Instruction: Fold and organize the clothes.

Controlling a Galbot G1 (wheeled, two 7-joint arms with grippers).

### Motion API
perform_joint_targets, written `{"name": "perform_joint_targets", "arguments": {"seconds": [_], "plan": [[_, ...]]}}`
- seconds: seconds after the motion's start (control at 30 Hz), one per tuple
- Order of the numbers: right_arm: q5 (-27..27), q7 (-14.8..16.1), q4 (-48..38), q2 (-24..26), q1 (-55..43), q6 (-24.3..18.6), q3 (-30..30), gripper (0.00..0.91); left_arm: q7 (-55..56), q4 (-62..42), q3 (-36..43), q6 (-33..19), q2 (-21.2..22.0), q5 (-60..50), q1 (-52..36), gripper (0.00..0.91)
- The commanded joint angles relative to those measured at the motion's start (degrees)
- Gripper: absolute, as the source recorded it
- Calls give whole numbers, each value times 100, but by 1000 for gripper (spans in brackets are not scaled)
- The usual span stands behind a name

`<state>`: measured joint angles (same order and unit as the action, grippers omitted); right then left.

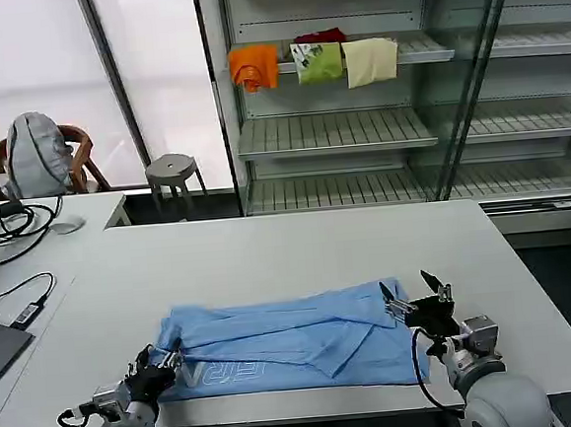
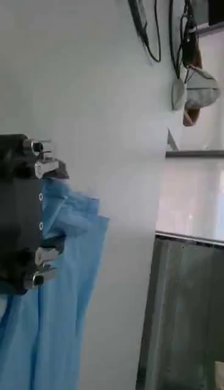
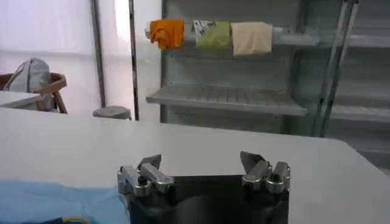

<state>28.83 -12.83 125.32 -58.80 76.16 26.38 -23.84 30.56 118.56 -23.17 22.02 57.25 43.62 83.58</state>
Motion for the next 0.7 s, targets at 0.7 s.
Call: {"name": "perform_joint_targets", "arguments": {"seconds": [0.7], "plan": [[-53,-5,68,-48,53,-68,-58,907,-955,-635,-1726,-39,-831,-785,477,0]]}}
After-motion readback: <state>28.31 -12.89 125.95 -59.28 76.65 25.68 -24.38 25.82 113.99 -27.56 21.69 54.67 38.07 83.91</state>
